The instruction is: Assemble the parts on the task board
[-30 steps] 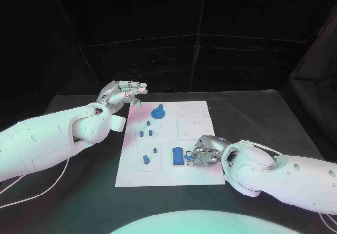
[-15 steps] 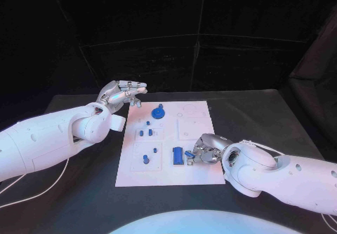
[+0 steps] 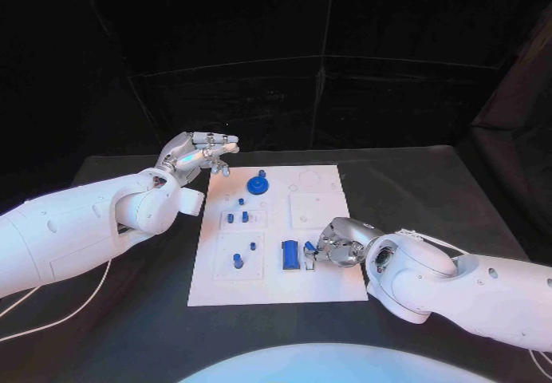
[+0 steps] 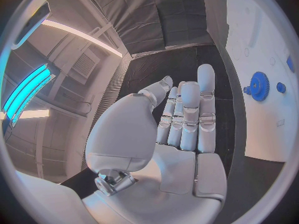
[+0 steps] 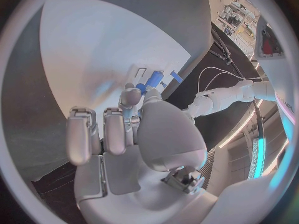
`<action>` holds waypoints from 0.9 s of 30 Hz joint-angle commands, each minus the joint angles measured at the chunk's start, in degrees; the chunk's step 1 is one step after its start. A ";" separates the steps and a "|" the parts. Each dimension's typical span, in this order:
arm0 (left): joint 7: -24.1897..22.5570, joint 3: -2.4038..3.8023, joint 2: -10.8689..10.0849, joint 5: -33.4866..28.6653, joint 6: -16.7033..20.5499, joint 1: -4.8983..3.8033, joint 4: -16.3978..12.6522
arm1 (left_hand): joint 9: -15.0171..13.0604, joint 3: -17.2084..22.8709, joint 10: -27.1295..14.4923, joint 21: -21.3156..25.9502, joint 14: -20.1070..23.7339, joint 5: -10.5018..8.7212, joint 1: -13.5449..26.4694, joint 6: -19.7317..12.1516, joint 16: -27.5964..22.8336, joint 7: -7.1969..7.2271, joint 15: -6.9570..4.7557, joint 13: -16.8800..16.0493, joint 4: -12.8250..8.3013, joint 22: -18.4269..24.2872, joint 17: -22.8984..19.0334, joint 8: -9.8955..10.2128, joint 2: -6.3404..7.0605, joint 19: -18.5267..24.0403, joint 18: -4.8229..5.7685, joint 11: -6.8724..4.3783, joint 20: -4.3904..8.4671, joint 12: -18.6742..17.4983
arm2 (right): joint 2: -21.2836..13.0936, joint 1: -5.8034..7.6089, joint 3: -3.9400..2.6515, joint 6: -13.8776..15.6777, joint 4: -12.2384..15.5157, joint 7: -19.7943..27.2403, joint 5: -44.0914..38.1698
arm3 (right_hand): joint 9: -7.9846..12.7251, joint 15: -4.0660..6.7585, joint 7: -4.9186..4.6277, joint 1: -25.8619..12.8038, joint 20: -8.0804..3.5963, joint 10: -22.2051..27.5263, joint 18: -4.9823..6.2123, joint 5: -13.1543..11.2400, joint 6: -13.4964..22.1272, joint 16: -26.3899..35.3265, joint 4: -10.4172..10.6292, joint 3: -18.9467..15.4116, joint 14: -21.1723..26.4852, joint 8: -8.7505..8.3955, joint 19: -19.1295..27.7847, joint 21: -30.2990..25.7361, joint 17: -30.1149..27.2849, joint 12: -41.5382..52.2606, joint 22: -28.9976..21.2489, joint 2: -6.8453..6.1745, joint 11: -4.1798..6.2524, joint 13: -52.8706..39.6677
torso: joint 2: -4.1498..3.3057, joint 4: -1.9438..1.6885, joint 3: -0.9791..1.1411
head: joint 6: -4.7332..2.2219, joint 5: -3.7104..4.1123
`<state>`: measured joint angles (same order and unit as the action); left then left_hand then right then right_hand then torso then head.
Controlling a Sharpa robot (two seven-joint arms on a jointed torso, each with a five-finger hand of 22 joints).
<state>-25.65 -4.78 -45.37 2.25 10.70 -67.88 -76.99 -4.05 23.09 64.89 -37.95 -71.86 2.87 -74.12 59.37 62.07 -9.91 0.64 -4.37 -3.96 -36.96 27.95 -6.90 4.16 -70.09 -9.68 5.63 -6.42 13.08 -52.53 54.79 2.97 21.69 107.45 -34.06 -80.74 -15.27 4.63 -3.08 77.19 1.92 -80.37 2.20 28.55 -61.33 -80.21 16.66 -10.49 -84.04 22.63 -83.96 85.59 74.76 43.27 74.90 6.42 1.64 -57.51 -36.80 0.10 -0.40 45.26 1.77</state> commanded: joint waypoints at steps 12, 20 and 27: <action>-0.08 0.05 -0.04 -0.17 -0.73 -0.08 -0.14 | -0.03 -0.47 -0.56 0.37 0.52 -0.01 0.31 -0.26 -0.12 -0.05 0.09 -0.07 0.16 0.12 -0.19 -0.45 -0.72 -0.02 -0.78 0.01 0.02 0.19 | 0.74 0.05 0.00 -4.15 -0.19 -3.13 5.37 | 0.17 0.41 0.41 -1.60 -0.37 -0.53 -0.62 0.62 -0.62 -0.51 0.05 -0.51 -3.31 -0.24 -1.88 0.22 0.27 0.42 9.93 0.39 -0.07 -0.19 | 0.00 -0.06 -0.03 | 0.18 -0.03; -0.04 0.05 -0.04 -0.18 -0.75 -0.08 -0.16 | -0.03 -0.47 -0.56 0.37 0.52 -0.01 0.31 -0.26 -0.12 -0.05 0.09 -0.07 0.16 0.12 -0.19 -0.45 -0.72 -0.02 -0.78 0.01 0.02 0.19 | 1.16 0.05 0.00 -3.44 -0.51 -3.76 4.99 | 0.17 0.42 0.45 -1.66 -0.38 -0.54 -0.61 0.81 -0.61 -0.54 -0.01 -0.48 -3.32 -0.22 -1.87 0.21 0.32 0.44 9.92 0.53 -0.05 -0.22 | 0.01 -0.09 -0.04 | 0.15 -0.03; 0.00 0.05 0.00 -0.18 -0.78 -0.08 -0.11 | -0.03 -0.53 -0.58 0.38 0.51 -0.01 0.37 -0.25 -0.09 -0.05 0.09 -0.07 0.21 0.13 -0.15 -0.47 -0.72 -0.03 -0.78 0.01 0.01 0.21 | 1.72 0.05 0.00 -2.52 -0.86 -4.11 4.38 | 0.16 0.42 0.46 -1.67 -0.38 -0.54 -0.61 0.85 -0.61 -0.51 -0.03 -0.47 -3.31 -0.21 -1.87 0.21 0.28 0.42 9.92 0.56 -0.04 -0.21 | -0.06 -0.05 -0.01 | 0.11 -0.04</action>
<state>-25.51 -4.78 -45.39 2.25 10.57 -67.87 -77.03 -4.05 22.93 64.89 -37.95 -71.66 2.87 -73.91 59.37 62.07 -9.91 0.84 -4.38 -3.80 -36.91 27.82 -7.12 3.95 -70.08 -9.67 5.63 -6.42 13.08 -50.90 54.82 2.93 18.65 106.68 -37.37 -76.04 -15.18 4.63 -2.78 76.18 1.92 -80.67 2.20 29.06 -61.73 -80.42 16.71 -10.76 -84.04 22.81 -83.96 85.59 74.94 43.48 74.91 6.88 1.53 -57.67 -36.79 0.02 -0.41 45.38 1.75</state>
